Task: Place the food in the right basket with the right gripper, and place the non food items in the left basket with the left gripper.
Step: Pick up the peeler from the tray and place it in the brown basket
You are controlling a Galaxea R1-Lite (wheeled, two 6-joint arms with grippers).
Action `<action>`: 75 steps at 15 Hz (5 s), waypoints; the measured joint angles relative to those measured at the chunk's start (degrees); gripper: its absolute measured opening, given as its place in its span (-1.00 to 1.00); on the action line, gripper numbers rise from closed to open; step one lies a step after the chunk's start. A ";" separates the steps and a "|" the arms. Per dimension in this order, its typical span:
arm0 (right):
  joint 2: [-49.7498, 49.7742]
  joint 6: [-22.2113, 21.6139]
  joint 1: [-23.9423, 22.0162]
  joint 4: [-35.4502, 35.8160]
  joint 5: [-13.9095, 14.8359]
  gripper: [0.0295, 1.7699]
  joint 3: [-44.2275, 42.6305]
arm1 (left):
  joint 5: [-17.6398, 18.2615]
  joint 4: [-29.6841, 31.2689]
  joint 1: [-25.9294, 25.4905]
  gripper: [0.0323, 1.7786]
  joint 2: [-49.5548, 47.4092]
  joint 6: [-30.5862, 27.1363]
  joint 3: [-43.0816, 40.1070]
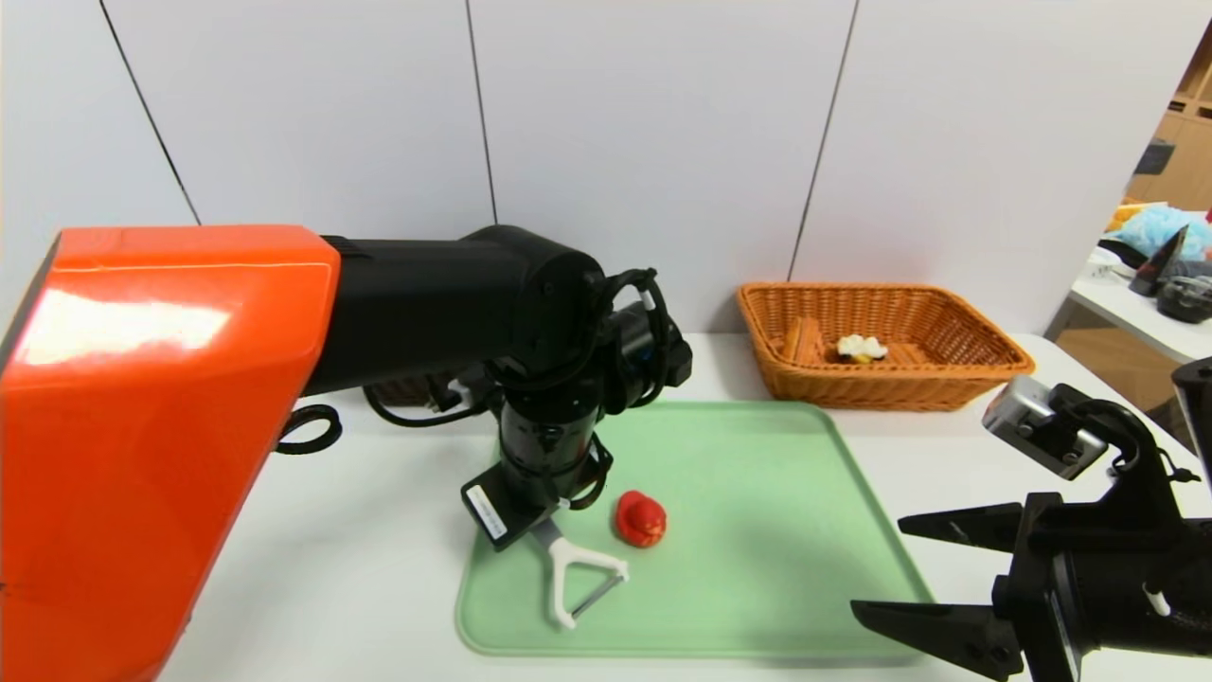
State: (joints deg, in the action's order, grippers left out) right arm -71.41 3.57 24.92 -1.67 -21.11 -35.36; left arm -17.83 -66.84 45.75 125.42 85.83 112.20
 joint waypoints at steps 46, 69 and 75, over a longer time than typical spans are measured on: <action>3.66 -0.24 -2.95 0.05 0.00 0.92 4.67 | 17.68 37.66 -28.89 -0.72 -5.63 -135.36 0.84; 3.69 -0.20 -5.02 0.02 0.00 0.92 5.57 | 24.22 47.25 -30.57 -0.72 4.33 -138.51 0.98; 3.72 -0.16 -4.97 0.10 0.00 0.92 5.57 | 24.28 47.93 -30.38 -0.63 4.33 -136.61 1.48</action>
State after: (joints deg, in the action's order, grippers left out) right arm -67.69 3.41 19.94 -1.57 -21.11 -29.79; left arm 6.45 -18.91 15.37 129.74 -50.77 113.68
